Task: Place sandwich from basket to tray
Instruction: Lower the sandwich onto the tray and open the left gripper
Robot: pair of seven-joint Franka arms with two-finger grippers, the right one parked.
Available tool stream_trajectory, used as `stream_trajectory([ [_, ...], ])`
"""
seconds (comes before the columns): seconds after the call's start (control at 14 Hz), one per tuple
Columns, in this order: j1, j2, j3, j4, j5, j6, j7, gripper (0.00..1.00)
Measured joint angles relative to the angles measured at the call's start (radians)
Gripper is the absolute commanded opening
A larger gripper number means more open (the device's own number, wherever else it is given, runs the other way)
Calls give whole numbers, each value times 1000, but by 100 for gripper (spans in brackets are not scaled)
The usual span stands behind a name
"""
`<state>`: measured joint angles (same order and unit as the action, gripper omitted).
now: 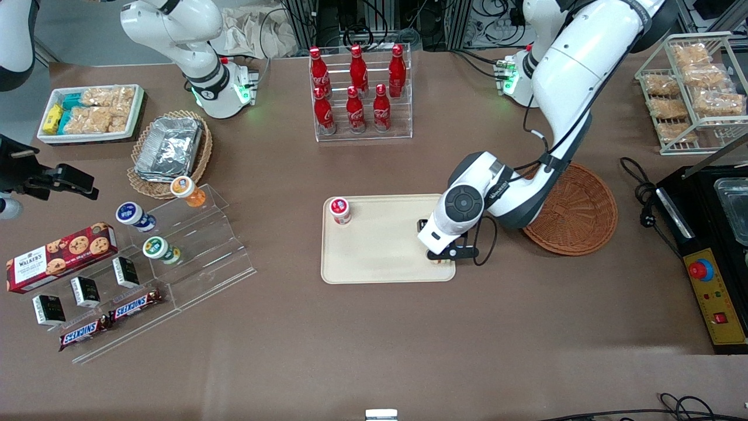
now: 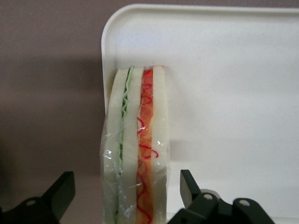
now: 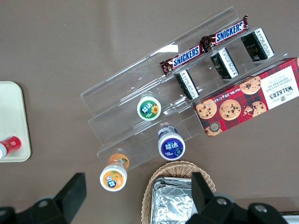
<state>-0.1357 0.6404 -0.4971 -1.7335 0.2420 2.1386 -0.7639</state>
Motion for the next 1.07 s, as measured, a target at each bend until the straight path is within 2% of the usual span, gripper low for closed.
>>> stream_trajectory([
  [0.29, 1, -48, -2, 28, -1, -21, -5, 100],
  [0.57, 17, -118, -1, 70, -22, -132, -5, 100],
  [1.07, 52, -137, 0, 159, -50, -197, -2, 100],
])
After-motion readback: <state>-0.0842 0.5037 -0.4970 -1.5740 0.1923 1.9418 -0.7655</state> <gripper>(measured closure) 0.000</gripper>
